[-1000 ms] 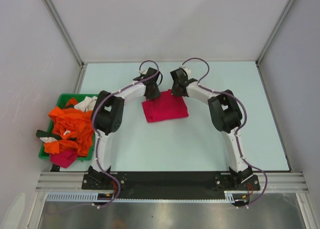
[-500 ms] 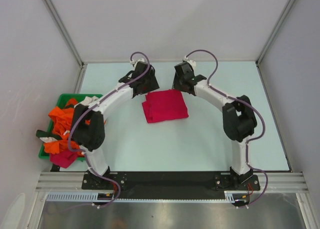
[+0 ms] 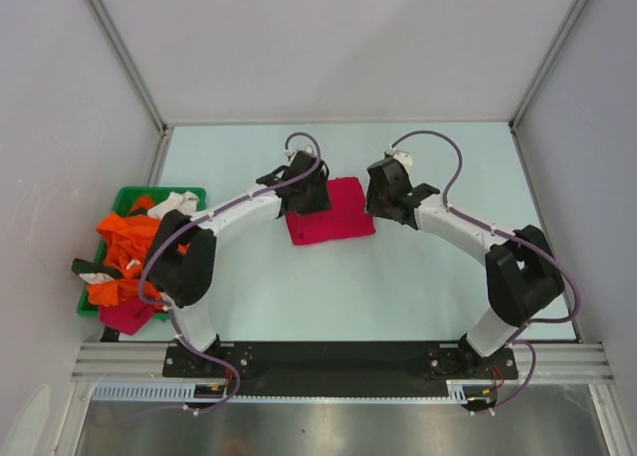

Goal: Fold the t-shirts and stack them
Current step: Smooth out wrinkles on the folded tshirt

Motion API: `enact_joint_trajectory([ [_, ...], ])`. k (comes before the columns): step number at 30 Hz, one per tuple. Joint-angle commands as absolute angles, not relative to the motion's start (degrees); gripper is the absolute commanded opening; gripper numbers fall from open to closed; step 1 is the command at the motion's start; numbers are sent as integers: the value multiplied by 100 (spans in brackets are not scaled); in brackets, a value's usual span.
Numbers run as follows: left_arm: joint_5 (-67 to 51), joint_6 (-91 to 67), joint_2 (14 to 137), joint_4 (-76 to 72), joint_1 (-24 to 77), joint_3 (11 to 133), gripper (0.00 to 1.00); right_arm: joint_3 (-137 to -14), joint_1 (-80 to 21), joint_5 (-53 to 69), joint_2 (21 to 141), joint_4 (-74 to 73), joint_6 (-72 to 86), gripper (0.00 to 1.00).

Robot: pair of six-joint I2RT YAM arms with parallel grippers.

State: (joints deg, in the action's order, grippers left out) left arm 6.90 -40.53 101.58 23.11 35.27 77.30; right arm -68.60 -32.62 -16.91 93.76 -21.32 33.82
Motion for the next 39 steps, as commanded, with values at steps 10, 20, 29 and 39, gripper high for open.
enact_joint_trajectory([
  [10, 659, -4421, 10863, 2742, 3366, 7111, 49, -6504, -3340, -1775, 9009, -2030, 3595, 50],
  [20, 685, -4351, 10855, 2839, 3059, 6662, 49, -6592, -3085, -1241, 9255, -1688, 3603, 50],
  [29, 861, -4289, 10793, 3032, 2927, 6469, 49, -6749, -2620, -204, 10185, -1073, 4068, 50],
  [39, 958, -4184, 10881, 3313, 2936, 6767, 49, -6750, -2610, -148, 10337, -615, 4342, 50],
])
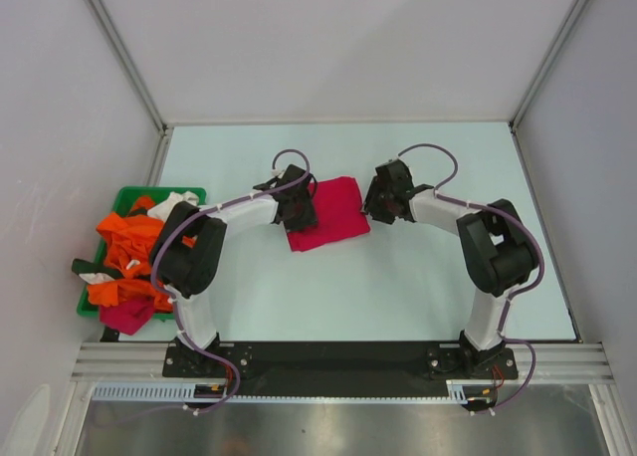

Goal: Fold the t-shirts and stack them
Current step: Smooth out wrinkles on the folded tshirt, then put the neatly folded tshirt into the corner of the board with the right arm

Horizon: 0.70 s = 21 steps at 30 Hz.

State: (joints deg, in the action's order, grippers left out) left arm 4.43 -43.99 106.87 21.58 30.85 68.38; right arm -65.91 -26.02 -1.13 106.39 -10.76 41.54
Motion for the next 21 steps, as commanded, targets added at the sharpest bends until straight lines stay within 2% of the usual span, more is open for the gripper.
enact_joint_trajectory([
  [1, 967, -4175, 10907, 3331, 2927, 6794, 49, -6767, -2610, -323, 10266, -650, 4333, 50],
  [7, 1002, -4148, 11012, 3384, 2927, 6847, 49, -7118, -2654, -844, 9801, -967, 4035, 50],
  [13, 941, -4157, 11065, 3401, 2927, 6908, 48, -7225, -2654, -63, 9939, -879, 4104, 50],
  [21, 861, -4201, 11092, 3410, 2944, 7031, 48, -6706, -2654, 184, 10256, -598, 4263, 50],
])
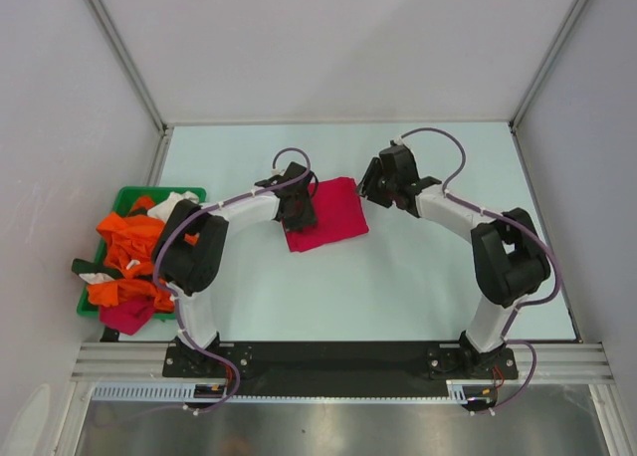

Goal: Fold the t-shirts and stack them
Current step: Put the neatly folded tshirt into the corner of the board with the right arm

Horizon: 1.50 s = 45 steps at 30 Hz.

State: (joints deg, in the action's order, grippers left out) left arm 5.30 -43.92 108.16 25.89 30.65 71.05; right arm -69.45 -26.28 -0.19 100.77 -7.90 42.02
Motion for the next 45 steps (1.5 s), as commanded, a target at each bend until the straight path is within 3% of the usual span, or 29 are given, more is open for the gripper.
enact_joint_trajectory([
  [1, 870, -4210, 11092, 3410, 2944, 7040, 48, -6671, -2663, 211, 10300, -563, 4254, 50],
  [26, 888, -4298, 11083, 3515, 2936, 7084, 48, -6601, -2716, 579, 11504, -1046, 4298, 49],
  [29, 923, -4272, 11092, 3594, 2944, 7154, 48, -6592, -2725, 537, 11636, -1151, 4368, 33],
  [30, 940, -4271, 11092, 3603, 2936, 7189, 48, -6583, -2725, 527, 11645, -1160, 4377, 21],
  [34, 958, -4245, 11100, 3630, 2944, 7260, 47, -6522, -2725, 449, 11689, -1257, 4386, 1],
  [40, 940, -4254, 11153, 3621, 2936, 7330, 48, -6434, -2733, 238, 11462, -1336, 4272, 0],
  [45, 1081, -4175, 10970, 3639, 2997, 7409, 49, -6835, -2944, -675, 10830, -1869, 3624, 0],
])
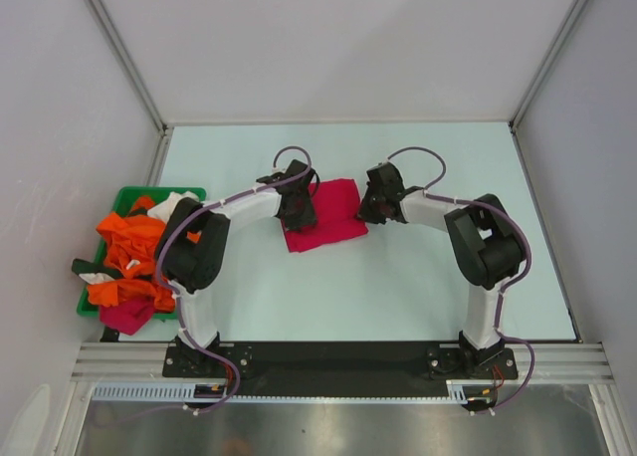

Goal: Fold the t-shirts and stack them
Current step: Put the neatly folded tshirt into the corner of the board with the right arm

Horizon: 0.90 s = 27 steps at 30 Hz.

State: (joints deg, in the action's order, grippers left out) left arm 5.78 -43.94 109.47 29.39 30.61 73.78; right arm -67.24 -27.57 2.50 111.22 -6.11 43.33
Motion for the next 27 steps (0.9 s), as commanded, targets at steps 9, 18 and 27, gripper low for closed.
enact_joint_trajectory([
  [9, 1328, -3929, 10354, 3577, 3419, 7567, 64, -7426, -3085, -2160, 10292, -2768, 3076, 0],
  [18, 1152, -3885, 9344, 3516, 3639, 7260, 69, -7769, -2953, -2944, 10072, -3357, 2786, 0],
  [27, 949, -3867, 8649, 3454, 3647, 6706, 68, -7787, -2365, -3506, 9668, -3920, 2821, 0],
])
